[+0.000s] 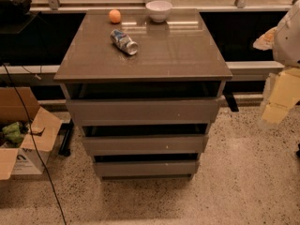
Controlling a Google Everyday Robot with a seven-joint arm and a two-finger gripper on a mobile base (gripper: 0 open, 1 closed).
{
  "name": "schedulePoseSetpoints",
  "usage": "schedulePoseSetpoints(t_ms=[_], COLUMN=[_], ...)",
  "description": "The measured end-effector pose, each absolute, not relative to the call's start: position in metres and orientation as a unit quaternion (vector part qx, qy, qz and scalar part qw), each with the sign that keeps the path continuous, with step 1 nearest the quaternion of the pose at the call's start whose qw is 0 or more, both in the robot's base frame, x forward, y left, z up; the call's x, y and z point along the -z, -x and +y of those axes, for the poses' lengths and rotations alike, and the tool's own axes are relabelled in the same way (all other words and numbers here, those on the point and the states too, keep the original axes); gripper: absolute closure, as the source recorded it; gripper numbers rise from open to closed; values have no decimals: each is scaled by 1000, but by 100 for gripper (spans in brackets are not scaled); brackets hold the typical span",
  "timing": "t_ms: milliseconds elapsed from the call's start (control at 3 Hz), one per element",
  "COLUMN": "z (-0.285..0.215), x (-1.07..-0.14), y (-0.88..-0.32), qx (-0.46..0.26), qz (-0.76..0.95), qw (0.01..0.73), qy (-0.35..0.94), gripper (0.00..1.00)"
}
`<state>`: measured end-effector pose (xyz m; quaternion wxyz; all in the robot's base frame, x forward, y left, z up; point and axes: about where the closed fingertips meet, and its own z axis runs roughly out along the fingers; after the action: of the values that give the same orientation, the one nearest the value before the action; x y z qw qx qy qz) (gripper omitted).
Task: Open top drawer
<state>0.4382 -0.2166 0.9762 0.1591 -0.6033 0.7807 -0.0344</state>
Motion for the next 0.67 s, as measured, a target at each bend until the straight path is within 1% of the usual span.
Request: schedulePoseSetpoints(t_ms=[333, 667], z=[-216, -202], x=[-977, -961], y=[-439, -447], qx=[35, 29], qz=[780, 777], qw=[161, 177], qy=[603, 604], gripper=[0, 0])
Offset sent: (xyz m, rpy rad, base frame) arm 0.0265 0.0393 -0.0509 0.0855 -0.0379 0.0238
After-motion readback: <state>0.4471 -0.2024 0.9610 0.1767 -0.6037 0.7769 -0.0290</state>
